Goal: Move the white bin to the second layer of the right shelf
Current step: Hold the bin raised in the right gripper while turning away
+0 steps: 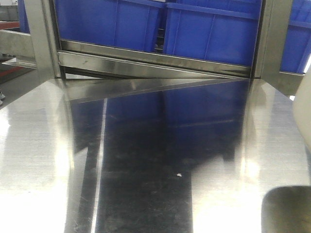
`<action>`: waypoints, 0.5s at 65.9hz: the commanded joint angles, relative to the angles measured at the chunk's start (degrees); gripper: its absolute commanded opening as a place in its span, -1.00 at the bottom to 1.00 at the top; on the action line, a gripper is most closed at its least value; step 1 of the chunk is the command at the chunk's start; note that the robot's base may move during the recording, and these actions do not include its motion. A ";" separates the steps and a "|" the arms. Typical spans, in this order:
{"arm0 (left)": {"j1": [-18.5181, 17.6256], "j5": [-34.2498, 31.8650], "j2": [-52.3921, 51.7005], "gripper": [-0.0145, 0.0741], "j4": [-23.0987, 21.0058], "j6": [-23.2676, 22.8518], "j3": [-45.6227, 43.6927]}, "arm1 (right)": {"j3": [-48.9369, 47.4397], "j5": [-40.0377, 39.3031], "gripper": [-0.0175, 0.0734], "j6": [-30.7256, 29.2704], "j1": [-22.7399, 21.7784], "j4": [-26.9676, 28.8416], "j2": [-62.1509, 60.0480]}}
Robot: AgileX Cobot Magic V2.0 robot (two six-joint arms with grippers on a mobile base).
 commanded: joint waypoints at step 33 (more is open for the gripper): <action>-0.20 -4.98 -0.87 -0.48 0.00 -0.17 2.11 | -1.63 -5.25 -0.51 -0.49 -0.16 0.02 -0.15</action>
